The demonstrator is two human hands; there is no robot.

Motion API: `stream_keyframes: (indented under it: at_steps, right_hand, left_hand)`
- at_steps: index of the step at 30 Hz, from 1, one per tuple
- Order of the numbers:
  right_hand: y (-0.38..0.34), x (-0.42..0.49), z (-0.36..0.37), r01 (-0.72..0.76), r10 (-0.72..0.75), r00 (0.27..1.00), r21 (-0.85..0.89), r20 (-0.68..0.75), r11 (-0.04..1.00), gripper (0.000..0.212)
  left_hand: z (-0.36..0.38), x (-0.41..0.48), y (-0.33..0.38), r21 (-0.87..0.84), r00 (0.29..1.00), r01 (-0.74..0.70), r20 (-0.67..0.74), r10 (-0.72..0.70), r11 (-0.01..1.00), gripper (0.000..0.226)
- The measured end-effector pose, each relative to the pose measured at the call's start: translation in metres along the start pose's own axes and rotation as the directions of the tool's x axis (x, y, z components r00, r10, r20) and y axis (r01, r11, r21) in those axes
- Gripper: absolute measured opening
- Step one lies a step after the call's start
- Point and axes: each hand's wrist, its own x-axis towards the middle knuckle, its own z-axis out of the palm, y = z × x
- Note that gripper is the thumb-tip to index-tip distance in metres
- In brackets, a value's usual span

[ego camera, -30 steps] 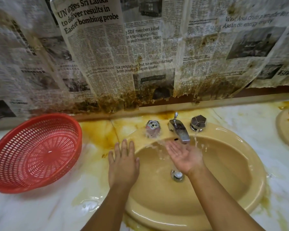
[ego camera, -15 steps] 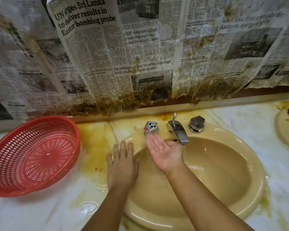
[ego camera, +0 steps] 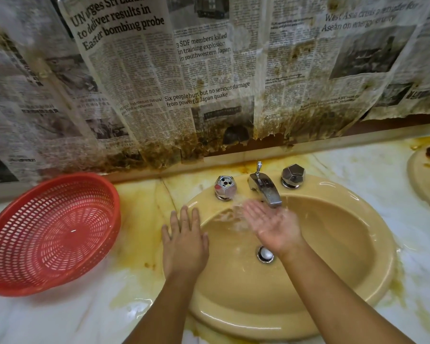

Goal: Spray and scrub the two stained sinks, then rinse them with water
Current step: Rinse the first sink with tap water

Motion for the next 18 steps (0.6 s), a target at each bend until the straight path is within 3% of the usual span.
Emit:
stream_keyframes:
  at_steps: [5,11,18]
  right_hand:
    - [-0.003,0.006,-0.001,-0.001,0.002,0.998,0.005,-0.06,1.0,0.054]
    - [-0.012,0.002,0.022,0.153,-0.147,0.987,0.092,-0.067,0.984,0.047]
    - [-0.014,-0.005,0.021,0.093,-0.091,0.993,0.022,-0.077,0.995,0.045]
  left_hand:
    - [0.001,0.001,0.0,-0.015,1.0,0.003,-0.016,-0.003,1.0,0.071]
    - [0.002,0.001,-0.001,-0.014,1.0,-0.004,-0.016,0.004,1.0,0.07]
    - [0.006,0.002,-0.002,0.031,1.0,0.009,-0.021,-0.008,0.999,0.071]
